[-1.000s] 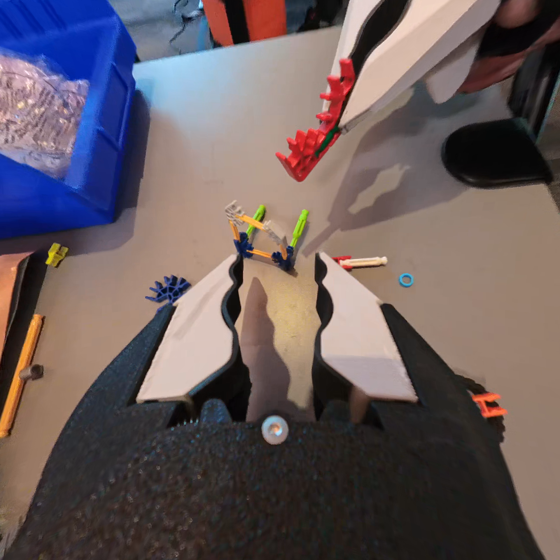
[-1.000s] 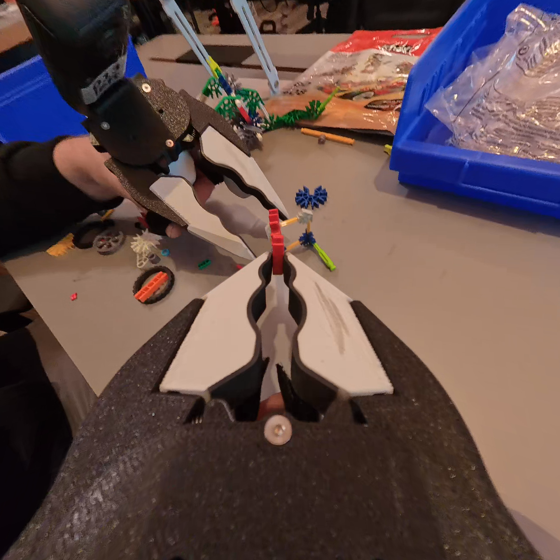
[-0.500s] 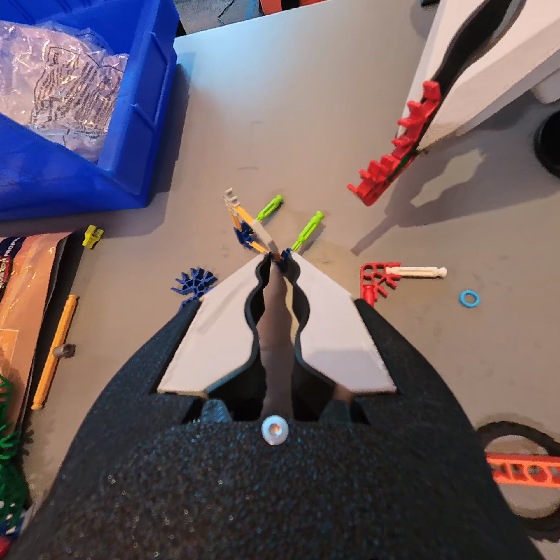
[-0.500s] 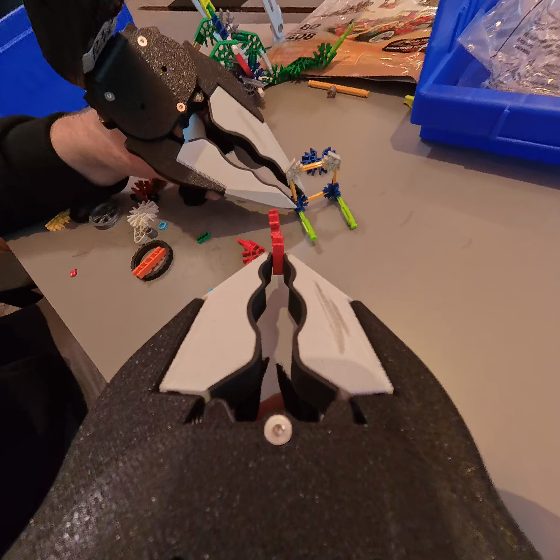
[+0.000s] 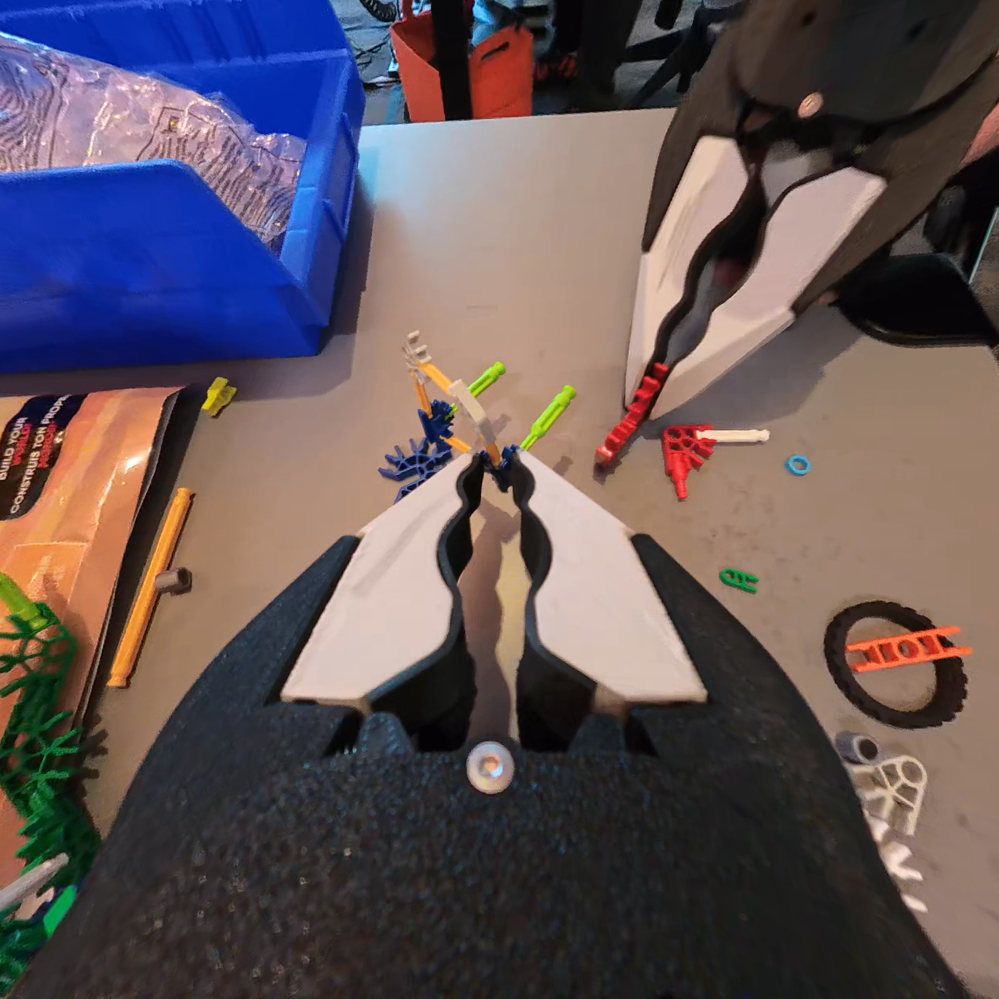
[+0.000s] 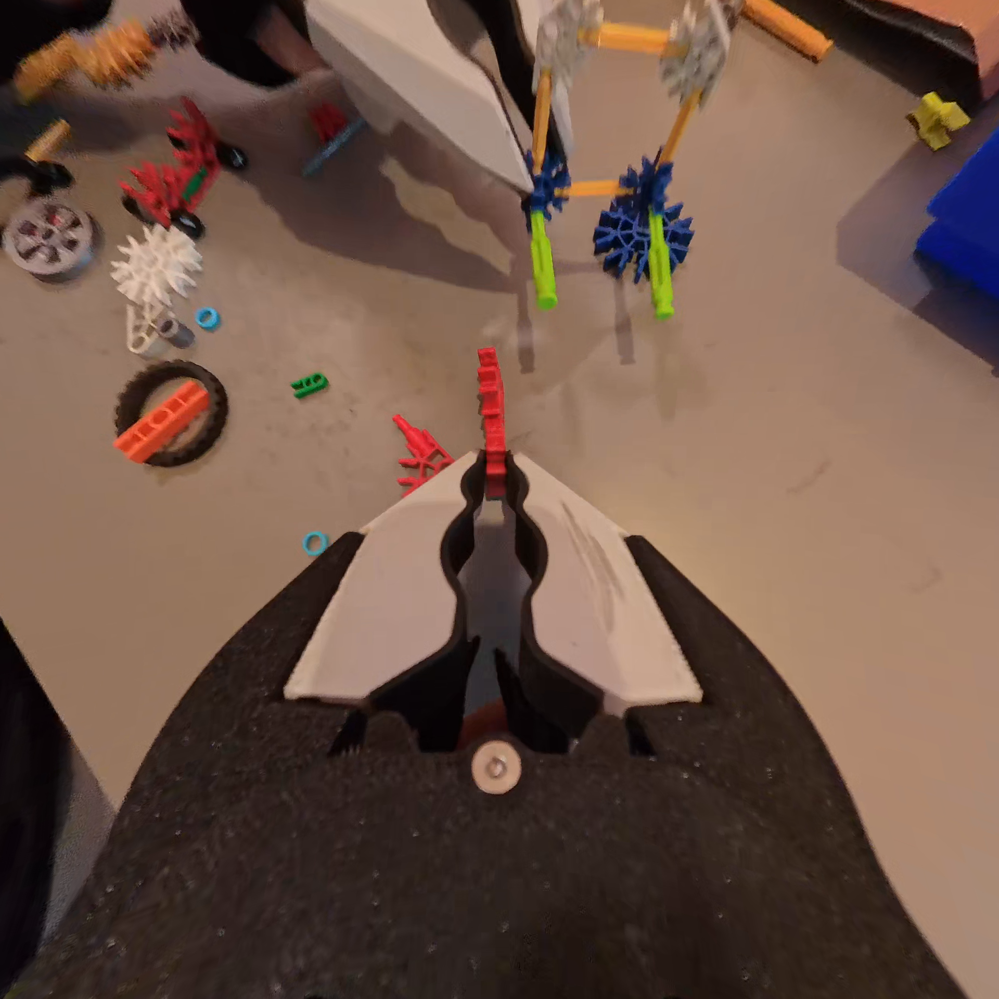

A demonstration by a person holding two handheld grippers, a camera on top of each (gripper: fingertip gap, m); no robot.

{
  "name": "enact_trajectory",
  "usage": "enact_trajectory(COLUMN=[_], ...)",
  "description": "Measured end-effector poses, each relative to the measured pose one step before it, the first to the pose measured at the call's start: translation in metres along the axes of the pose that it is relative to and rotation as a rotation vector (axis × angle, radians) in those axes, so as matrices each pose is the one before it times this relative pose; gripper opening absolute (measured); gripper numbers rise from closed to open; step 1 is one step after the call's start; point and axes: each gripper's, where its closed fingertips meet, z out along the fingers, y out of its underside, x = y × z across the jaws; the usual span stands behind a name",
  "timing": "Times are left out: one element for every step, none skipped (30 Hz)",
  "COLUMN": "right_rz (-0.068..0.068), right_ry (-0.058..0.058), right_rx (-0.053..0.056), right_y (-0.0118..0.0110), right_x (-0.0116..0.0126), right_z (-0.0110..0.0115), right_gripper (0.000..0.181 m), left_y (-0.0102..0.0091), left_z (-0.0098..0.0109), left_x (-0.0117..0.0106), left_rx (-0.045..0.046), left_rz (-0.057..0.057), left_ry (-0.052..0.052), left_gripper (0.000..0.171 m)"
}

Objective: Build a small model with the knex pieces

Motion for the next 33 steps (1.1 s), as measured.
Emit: enact_trajectory(right_rz=[-0.0121, -0.0087, -0.0041, -0.0017, -0.0006, -0.0033, -0.0063, -0.0047, -0.003, -0.003, -0.0027, -0.0021, -0.0012, -0.0001, -0.0014, -0.001, 0.0056, 0.0104, 0.0065, 0.002, 0.0016, -0.0007, -0.0003, 0.0043, 0.0043, -0.0004, -0.0031, -0.004, -0.0028, 0.0012, 0.0035, 0.0015, -0.0018], right_ry=[0.0079, 0.0055, -0.0058, -0.0076, -0.004, -0.0018, 0.0019, -0.0051, -0.016, -0.0134, -0.011, -0.0176, -0.0181, -0.0135, -0.0073, 0.0009, 0.0017, 0.0002, 0.0105, 0.0216, 0.016, 0.0162, 0.023, 0.0175, 0.0109, 0.0133, 0.0181, 0.0173, 0.0112, 0.0069, 0.0055, 0.0076, 0.011], right_rx=[-0.0168, -0.0084, 0.0028, 0.0082, 0.0039, 0.0, 0.0003, -0.0019, -0.0033, -0.0042, -0.0055, -0.0049, -0.0034, -0.0055, -0.0079, -0.0045, 0.002, 0.0071, 0.0103, 0.0108, 0.0091, 0.0145, 0.021, 0.0161, 0.0083, 0.0033, -0.0032, -0.0057, 0.0005, 0.0082, 0.0101, 0.0084, 0.0074], right_y=[0.00235, 0.00131, -0.0004, -0.00104, -0.00017, 0.00044, 0.00037, 0.00075, 0.00088, 0.00088, 0.00106, 0.00077, 0.00063, 0.00071, 0.00101, 0.00041, -0.00077, -0.00143, -0.00173, -0.00163, -0.00126, -0.00218, -0.00326, -0.00257, -0.00144, -0.00047, 0.00065, 0.00107, 0.00025, -0.00104, -0.0012, -0.00106, -0.00079], right_x=[0.00213, 0.00156, -0.00009, -0.00047, -0.00013, -0.00008, -0.00008, -0.00103, -0.0026, -0.00205, -0.00153, -0.00253, -0.00265, -0.00182, -0.00106, -0.00011, 0.00028, 0.00022, 0.0017, 0.00305, 0.00188, 0.00155, 0.00237, 0.00162, 0.00064, 0.00091, 0.00163, 0.00162, 0.00075, 0.00035, 0.00021, 0.00048, 0.00073], right_z=[0.00227, 0.00159, 0.00043, -0.00042, -0.00055, -0.00041, -0.00043, -0.00039, -0.00059, -0.00081, -0.00079, -0.00097, -0.00079, -0.00063, -0.00031, -0.00033, -0.00073, -0.00092, -0.00122, -0.00128, -0.00157, -0.00197, -0.00254, -0.00254, -0.00227, -0.00201, -0.00213, -0.0024, -0.00289, -0.00316, -0.00319, -0.00294, -0.00273], right_gripper=[0.006, 0.006, 0.006, 0.006, 0.006, 0.006, 0.006, 0.006, 0.006, 0.006, 0.006, 0.006, 0.006, 0.006, 0.006, 0.008, 0.013, 0.019, 0.02, 0.02, 0.021, 0.023, 0.025, 0.03, 0.032, 0.034, 0.036, 0.039, 0.041, 0.042, 0.042, 0.042, 0.042], left_y=[-0.00083, -0.00053, -0.00084, -0.00032, 0.00046, 0.00045, 0.00008, -0.00055, 0.00009, 0.00016, -0.0006, -0.00119, -0.00104, -0.00089, -0.00081, -0.0012, -0.00111, -0.00064, -0.00024, -0.00029, -0.00016, -0.00016, -0.00013, -0.0005, -0.00067, -0.00064, -0.00055, -0.00012, -0.00002, 0.00003, -0.00004, 0.00009, -0.00022], left_z=[-0.0015, -0.00076, -0.00058, -0.00014, 0.00046, 0.00068, 0.00087, 0.00087, 0.00104, 0.00086, 0.0005, 0.00018, -0.00006, -0.00009, -0.00033, -0.00041, -0.00054, -0.00021, -0.00012, -0.00007, -0.00016, -0.00016, -0.00006, -0.00033, -0.00042, -0.00031, -0.00018, -0.00012, 0.00001, -0.00006, 0.00011, 0.00005, -0.00006], left_x=[-0.00088, 0.00151, 0.00368, 0.00179, 0.00042, 0.00088, 0.00189, 0.00215, 0.00111, 0.00066, 0.00107, 0.00147, 0.00107, 0.00081, 0.00108, 0.00154, 0.00065, -0.00142, -0.00157, 0.00022, 0.00062, -0.00005, -0.00071, -0.00087, -0.00022, 0.00022, 0.0, -0.00016, -0.0001, -0.00028, 0.00001, 0.00004, -0.00017], left_rx=[0.00596, 0.00299, 0.00566, 0.00004, -0.00473, -0.00391, -0.00018, 0.0028, -0.00242, -0.00337, 0.00221, 0.0059, 0.00486, 0.00348, 0.00415, 0.00619, 0.00524, 0.00118, 0.00006, 0.00238, 0.00389, 0.00396, 0.00197, 0.00381, 0.00485, 0.00487, 0.00316, 0.00079, 0.00011, 0.00012, 0.00093, 0.00113, 0.00267], left_rz=[0.0023, 0.0093, 0.0103, 0.003, 0.0031, 0.0063, 0.0042, 0.0011, 0.0006, 0.0047, 0.0041, -0.0001, -0.0011, 0.0007, 0.0041, 0.0042, -0.0024, -0.0085, -0.0064, -0.0021, -0.0009, -0.0012, -0.0038, -0.0038, -0.0037, -0.0029, -0.0007, 0.0003, 0.0004, -0.0006, -0.0018, -0.0021, -0.0019], left_ry=[0.0004, 0.0109, 0.0207, 0.0088, -0.0001, 0.0012, 0.0073, 0.0082, 0.0032, -0.0005, 0.0027, 0.0066, 0.0052, 0.0037, 0.0047, 0.007, 0.0034, -0.0066, -0.0068, 0.003, 0.0048, 0.0008, -0.0015, -0.0027, 0.0011, 0.003, 0.0006, -0.001, -0.0005, -0.0008, 0.0012, 0.0012, -0.0002], left_gripper=[0.007, 0.007, 0.007, 0.007, 0.007, 0.007, 0.007, 0.007, 0.007, 0.007, 0.007, 0.007, 0.007, 0.007, 0.007, 0.007, 0.007, 0.007, 0.007, 0.007, 0.007, 0.007, 0.007, 0.007, 0.007, 0.007, 0.007, 0.007, 0.007, 0.007, 0.007, 0.007, 0.007])
